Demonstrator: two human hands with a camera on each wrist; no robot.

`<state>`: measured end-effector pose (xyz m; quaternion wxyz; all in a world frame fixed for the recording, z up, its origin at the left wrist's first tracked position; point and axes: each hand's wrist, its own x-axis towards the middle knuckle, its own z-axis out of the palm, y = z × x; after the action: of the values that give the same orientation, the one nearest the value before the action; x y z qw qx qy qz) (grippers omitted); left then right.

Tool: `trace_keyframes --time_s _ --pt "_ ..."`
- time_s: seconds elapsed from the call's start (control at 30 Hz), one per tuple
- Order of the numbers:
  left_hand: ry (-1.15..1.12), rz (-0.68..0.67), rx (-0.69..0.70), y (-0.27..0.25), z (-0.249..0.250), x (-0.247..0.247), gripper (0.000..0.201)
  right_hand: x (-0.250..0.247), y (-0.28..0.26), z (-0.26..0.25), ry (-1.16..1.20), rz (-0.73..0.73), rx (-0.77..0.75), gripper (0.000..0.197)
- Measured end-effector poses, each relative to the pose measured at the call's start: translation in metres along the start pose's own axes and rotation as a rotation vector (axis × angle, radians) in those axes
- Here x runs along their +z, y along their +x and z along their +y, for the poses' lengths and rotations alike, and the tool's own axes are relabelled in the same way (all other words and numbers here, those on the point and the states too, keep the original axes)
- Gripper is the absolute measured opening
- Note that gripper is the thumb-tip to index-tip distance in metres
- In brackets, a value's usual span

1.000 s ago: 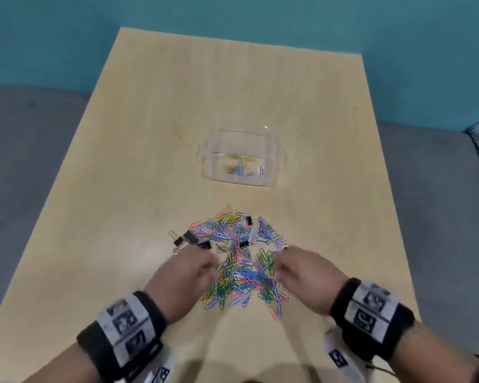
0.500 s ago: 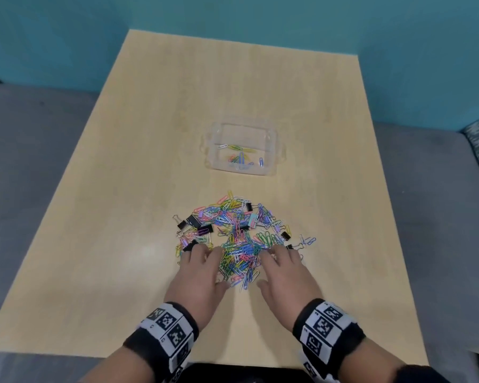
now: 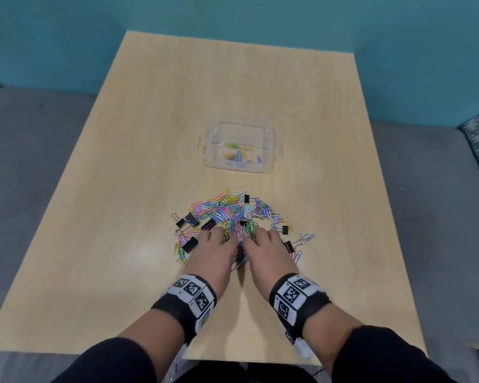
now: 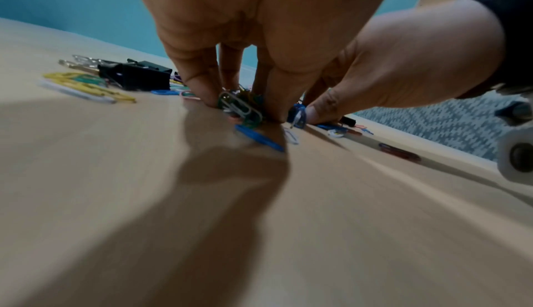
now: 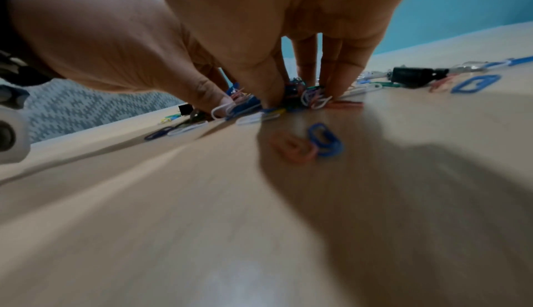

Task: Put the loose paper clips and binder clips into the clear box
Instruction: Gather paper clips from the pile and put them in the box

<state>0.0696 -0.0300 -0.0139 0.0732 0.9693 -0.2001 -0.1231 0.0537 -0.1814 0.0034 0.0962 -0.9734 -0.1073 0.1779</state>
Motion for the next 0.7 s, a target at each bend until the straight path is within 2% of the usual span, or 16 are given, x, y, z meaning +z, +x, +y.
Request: trace_keyframes --time_s 0.1,0.23,0.4,0.63,0.7 --pt "-0.010 -0.009 0.037 -0.002 -0.003 -0.001 0.028 -0.005 -0.004 0.002 -0.013 -0.011 -0.028 0.045" --pt "-0.044 -0.045 0.064 -0.005 -0.007 -0.002 0.027 -0.009 -0.007 0.004 -0.002 -0.035 -0.035 0.048" --pt "-0.048 -0.043 0.074 -0.007 -0.012 -0.005 0.029 -0.014 -0.006 0.008 0.022 -0.073 -0.049 0.052" --pt "-0.111 -0.056 0.114 -0.008 -0.020 -0.013 0.048 -0.018 0.002 0.014 0.087 -0.133 -0.054 0.029" --pt "-0.172 -0.074 0.099 -0.008 -0.023 -0.015 0.042 -0.017 0.004 0.017 0.130 -0.138 -0.011 0.025"
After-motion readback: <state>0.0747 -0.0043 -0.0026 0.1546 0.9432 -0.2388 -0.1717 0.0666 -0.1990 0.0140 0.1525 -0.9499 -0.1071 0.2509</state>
